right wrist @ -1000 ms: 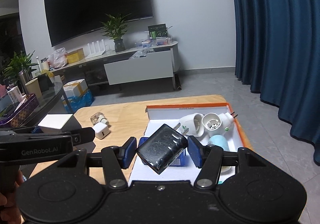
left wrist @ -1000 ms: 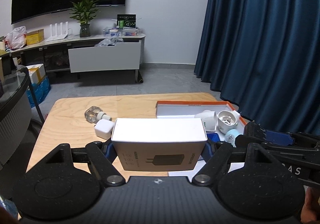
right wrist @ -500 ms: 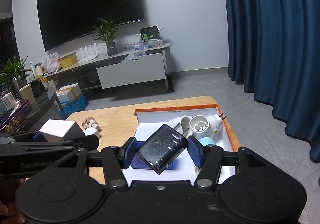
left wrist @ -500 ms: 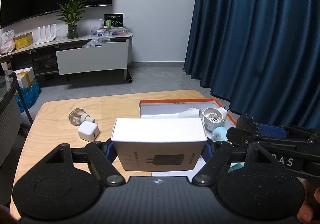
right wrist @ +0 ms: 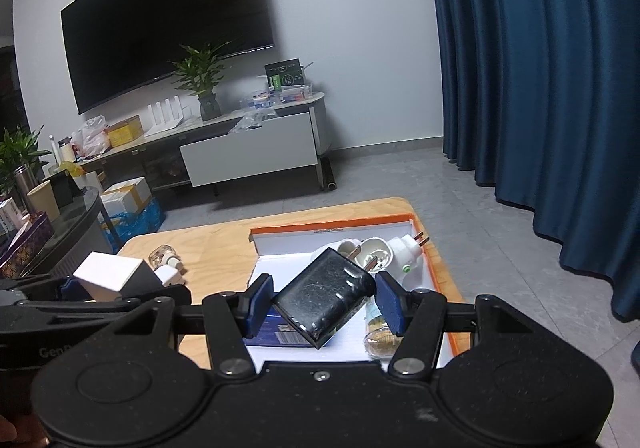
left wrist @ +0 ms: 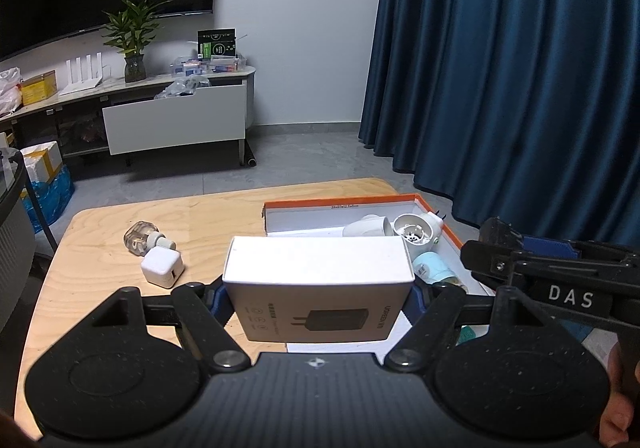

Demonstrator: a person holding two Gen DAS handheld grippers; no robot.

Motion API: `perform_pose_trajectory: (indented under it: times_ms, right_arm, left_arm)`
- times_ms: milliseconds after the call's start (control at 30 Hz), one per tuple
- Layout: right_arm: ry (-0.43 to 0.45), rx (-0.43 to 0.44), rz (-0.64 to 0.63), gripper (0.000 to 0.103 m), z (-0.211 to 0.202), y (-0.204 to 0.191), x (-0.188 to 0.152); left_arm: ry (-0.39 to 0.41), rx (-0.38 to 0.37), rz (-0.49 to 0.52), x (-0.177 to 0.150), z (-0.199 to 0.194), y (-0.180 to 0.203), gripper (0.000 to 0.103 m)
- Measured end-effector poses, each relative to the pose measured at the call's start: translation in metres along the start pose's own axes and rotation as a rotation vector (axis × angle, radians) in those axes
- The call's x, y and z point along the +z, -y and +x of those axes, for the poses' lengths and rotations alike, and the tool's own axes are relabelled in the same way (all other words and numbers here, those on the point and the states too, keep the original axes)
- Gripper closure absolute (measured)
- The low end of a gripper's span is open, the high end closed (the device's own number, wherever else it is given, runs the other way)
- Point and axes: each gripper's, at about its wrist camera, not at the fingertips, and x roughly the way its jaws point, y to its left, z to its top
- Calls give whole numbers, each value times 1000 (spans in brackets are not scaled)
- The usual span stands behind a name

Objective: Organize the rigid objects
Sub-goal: 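Carry the white package and black charger over the orange-rimmed box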

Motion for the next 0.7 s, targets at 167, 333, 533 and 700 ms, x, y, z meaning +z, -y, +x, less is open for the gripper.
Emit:
perform_pose_trajectory:
  times_ms: [167,333,533,700]
  right_arm:
    - [-2,-7,2,35,1,4,0]
    - [-3,-15,8,35,6,8,2]
    - [-12,-24,10,35,13,10,2]
    - [-21,-29,14,35,21,9,3]
  left_arm:
    - [0,0,-3,2,4,0,24]
    - [-6,-5,-5,4,10,-1,24]
    - [-9,-12,-1,5,15,2,24]
    - [-17,-15,4,6,21,5,24]
